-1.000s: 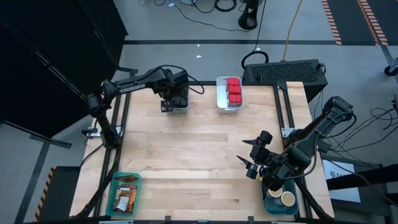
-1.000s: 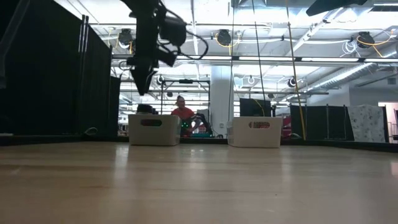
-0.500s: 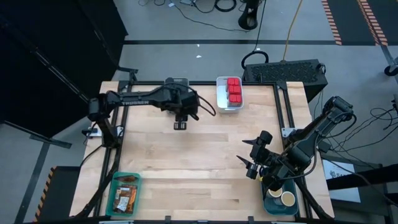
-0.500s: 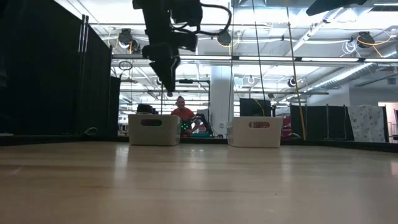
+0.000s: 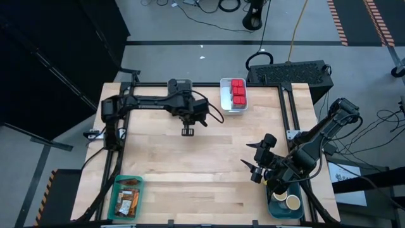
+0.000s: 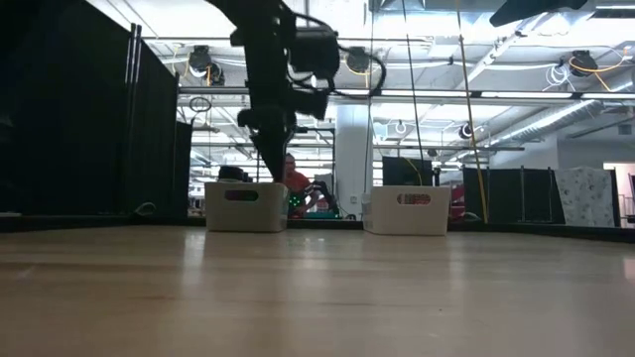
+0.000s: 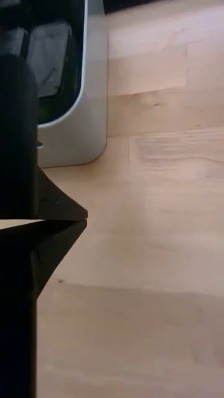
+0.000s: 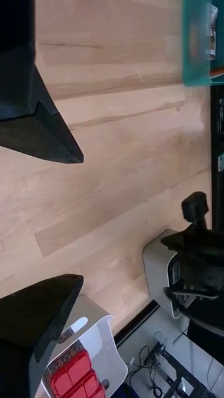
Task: Sort spices by type
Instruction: Adjust the gray bin
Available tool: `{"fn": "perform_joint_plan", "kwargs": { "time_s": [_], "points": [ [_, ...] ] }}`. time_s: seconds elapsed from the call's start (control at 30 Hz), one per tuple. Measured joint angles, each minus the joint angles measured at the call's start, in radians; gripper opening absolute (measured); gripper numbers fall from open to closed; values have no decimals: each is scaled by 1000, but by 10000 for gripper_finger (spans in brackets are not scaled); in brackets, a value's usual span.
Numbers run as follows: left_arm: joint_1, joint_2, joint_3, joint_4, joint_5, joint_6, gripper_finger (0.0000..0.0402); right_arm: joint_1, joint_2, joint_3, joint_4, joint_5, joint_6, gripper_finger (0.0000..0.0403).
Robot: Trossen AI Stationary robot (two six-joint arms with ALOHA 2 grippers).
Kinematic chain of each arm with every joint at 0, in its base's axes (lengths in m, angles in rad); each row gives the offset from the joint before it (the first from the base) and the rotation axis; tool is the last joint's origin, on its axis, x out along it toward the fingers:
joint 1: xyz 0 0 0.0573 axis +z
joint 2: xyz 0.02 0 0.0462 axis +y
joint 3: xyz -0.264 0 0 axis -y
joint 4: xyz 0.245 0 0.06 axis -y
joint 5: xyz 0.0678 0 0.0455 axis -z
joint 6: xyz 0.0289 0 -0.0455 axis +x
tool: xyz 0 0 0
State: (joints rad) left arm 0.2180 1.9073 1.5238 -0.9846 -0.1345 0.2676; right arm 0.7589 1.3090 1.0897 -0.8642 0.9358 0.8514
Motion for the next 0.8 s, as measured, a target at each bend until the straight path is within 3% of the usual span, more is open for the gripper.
{"fn": "perform_joint_plan", "kwargs": {
  "time_s": [0.33,0.8],
  "points": [
    [35,69,0,16,-10,1,3,0,0,0,-1,0,0,290],
    [85,70,0,88,-41,3,3,0,0,0,-2,0,0,290]
  ]
}}
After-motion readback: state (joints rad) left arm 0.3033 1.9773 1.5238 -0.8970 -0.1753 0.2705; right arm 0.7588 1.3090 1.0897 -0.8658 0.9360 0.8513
